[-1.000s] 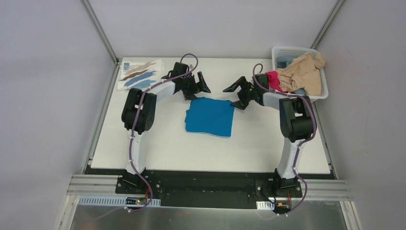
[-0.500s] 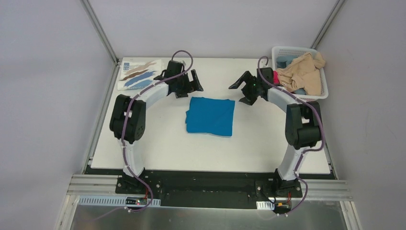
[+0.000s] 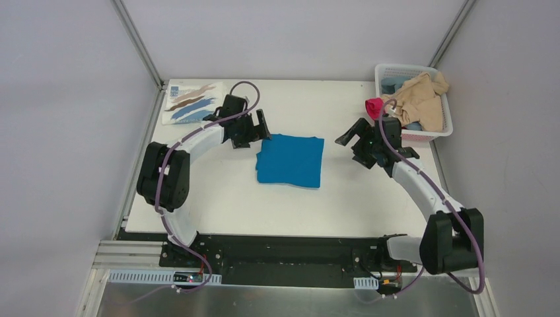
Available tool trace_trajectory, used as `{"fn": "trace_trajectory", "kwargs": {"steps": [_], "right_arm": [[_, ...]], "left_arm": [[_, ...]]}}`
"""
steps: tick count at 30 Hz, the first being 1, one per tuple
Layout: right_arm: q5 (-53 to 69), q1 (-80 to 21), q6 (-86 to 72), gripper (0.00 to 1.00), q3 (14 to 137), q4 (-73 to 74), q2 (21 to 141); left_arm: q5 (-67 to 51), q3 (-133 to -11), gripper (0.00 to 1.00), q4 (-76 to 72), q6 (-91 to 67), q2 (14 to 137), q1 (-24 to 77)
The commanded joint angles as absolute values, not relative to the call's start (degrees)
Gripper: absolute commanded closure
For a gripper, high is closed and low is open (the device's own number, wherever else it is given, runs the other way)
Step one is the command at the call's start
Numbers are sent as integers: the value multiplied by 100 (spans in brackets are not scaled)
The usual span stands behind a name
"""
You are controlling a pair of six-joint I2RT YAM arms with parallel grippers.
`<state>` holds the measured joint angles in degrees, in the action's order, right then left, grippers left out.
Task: Fold and stack the t-shirts
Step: Put the neatly folded tshirt into the corner of the board with the left arm
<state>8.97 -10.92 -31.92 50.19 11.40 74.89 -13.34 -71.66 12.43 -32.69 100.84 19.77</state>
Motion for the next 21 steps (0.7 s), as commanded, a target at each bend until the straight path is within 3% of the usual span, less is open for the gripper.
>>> {"fn": "trace_trajectory", "kwargs": {"steps": [1, 12, 21], "right_arm": [[522, -1097, -2944, 1, 4826, 1526, 6775], [271, -1089, -2834, 0, 4498, 1764, 5967], [178, -1083, -2802, 1, 4450, 1780, 5846]], "left_arm": [[-1883, -7086, 1, 1380, -3439, 10338, 1942], [-1953, -7326, 3, 1536, -3550, 11287, 2215], [-1344, -7360, 35, 1800, -3566, 11446, 2704]]}}
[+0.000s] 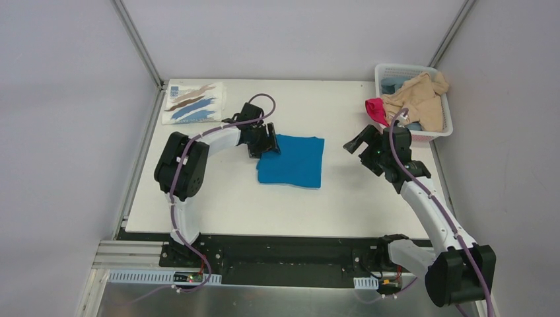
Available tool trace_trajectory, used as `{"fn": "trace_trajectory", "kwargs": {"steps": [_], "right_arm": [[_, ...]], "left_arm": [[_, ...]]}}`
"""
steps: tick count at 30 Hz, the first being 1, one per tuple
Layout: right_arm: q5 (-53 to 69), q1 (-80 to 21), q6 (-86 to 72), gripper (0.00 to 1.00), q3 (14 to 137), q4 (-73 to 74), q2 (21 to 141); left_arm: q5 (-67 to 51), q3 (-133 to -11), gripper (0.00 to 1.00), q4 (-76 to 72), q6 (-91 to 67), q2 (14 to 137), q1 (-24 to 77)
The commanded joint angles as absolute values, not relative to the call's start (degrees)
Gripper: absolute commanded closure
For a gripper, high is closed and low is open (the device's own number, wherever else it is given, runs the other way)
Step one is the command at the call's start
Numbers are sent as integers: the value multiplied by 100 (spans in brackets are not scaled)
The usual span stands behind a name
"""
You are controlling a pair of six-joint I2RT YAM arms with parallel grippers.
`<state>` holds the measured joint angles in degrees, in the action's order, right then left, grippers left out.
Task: Fold and stack the t-shirts
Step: Put the neatly folded tshirt into the corner of the board with the left arm
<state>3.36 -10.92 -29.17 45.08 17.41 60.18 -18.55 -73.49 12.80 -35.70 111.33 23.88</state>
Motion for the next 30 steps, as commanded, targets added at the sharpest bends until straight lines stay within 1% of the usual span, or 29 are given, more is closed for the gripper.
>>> {"fn": "trace_trajectory", "kwargs": {"steps": [1, 4, 6, 10, 11, 12, 13, 14, 22, 27, 30], "right_arm": [[172, -1085, -2796, 0, 4448, 1790, 5833], [131, -1084, -2774, 1, 4418, 1815, 5791], [49, -1088, -2747, 0, 4397, 1812, 5768], [-205, -1086, -2691, 0, 4377, 1840, 5744], [-234, -1083, -2679, 0, 4371, 1843, 5746], [-253, -1082, -2662, 0, 4376, 1845, 5736], [-276, -1088, -2644, 0, 4370, 1846, 5727], [-283, -1082, -2619, 0, 4374, 1844, 5719], [-553, -1080, -2399, 0, 4266, 1832, 5516], [-661, -1081, -2289, 1, 4174, 1709, 5336], [-712, -1076, -2256, 0, 4081, 1550, 5264]], "left_arm": [[-1100, -7422, 40, 1911, -3575, 11503, 2779], [-359, -7742, 48, 2378, -3545, 11743, 3057], [-99, -7902, 54, 2558, -3545, 11912, 3163], [487, -8157, 69, 2840, -3568, 12202, 3324], [648, -8248, 76, 2927, -3527, 12260, 3380], [856, -8340, 85, 2992, -3479, 12305, 3417], [992, -8430, 98, 3046, -3436, 12332, 3448], [1148, -8534, 100, 3113, -3386, 12345, 3460], [2961, -9676, 100, 3419, -2191, 12216, 3369], [3647, -10253, 100, 3260, -1099, 12410, 3106], [3723, -10537, 100, 2920, -429, 12538, 2839]]}}
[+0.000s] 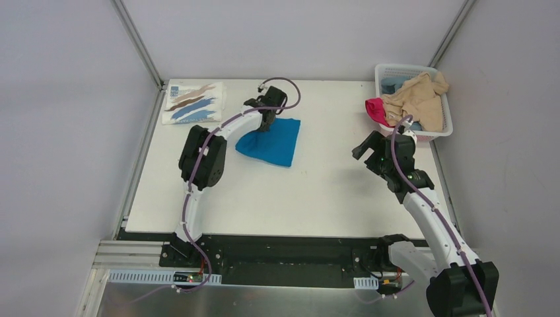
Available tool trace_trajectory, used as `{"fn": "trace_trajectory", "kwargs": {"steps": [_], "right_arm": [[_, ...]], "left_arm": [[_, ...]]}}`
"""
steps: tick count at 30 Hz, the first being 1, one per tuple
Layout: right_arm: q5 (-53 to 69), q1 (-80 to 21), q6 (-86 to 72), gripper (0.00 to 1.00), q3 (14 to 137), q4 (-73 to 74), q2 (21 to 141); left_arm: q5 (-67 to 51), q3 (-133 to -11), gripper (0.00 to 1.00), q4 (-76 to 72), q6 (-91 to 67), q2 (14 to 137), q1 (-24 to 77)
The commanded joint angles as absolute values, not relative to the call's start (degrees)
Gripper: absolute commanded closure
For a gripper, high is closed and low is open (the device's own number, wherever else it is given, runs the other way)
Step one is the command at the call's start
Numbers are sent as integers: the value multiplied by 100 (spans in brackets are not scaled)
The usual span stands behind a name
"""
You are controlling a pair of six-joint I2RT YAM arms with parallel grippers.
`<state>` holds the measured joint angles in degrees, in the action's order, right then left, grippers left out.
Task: Fold and stack the t-shirts
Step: Put the neatly folded tshirt into the corner of the board with the left arm
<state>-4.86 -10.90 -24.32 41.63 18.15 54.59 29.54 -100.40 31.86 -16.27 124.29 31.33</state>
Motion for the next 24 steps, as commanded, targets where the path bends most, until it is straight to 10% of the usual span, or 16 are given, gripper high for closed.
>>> {"fn": "trace_trajectory", "kwargs": {"steps": [1, 24], "right_arm": [[-736, -1078, -2254, 1, 4059, 1519, 5265], [-1185, -1074, -2101, 0, 4028, 1273, 5685]], "left_arm": [[3666, -10639, 100, 2848, -308, 12582, 2710], [3002, -12371, 100, 1907, 1751, 12931, 1114]]}}
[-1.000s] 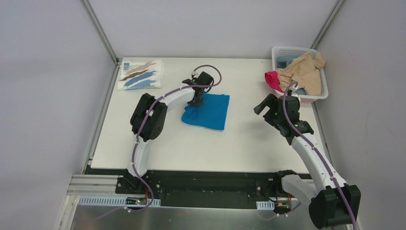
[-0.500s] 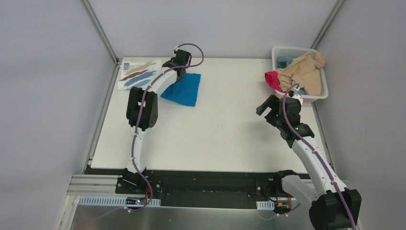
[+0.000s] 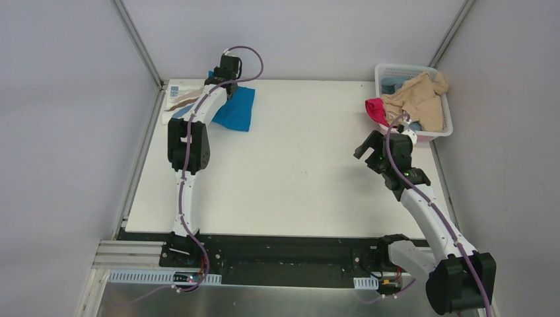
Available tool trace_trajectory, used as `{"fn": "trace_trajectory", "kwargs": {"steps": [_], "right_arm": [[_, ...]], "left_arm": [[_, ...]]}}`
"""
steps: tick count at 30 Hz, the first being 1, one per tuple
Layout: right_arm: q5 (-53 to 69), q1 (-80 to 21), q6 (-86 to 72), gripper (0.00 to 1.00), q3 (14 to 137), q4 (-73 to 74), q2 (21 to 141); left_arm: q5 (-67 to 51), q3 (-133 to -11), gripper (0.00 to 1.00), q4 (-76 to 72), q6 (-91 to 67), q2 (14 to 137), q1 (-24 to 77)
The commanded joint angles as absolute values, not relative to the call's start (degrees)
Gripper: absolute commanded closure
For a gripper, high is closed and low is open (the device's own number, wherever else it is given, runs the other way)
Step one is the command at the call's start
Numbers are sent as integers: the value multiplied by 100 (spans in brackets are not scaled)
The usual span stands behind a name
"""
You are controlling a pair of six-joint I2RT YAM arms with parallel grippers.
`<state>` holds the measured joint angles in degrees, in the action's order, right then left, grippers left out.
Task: Fold and stack the t-shirts
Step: Put the neatly folded tshirt into the corner of the board with the left arm
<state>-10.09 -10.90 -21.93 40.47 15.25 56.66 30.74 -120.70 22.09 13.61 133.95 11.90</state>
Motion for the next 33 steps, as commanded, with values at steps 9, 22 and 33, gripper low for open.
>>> {"fn": "trace_trajectory", "kwargs": {"steps": [9, 22, 33], "right_arm": [[-1087, -1078, -2123, 1, 4043, 1282, 5682], [-1111, -1074, -2162, 0, 4021, 1351, 5504], [-1175, -1074, -2196, 0, 4001, 1375, 5507]], "left_arm": [[3010, -12460, 100, 1779, 2224, 12584, 1090], [2841, -12453, 100, 1758, 2368, 12046, 1090], [2701, -12198, 100, 1753, 2331, 11591, 1082]]}}
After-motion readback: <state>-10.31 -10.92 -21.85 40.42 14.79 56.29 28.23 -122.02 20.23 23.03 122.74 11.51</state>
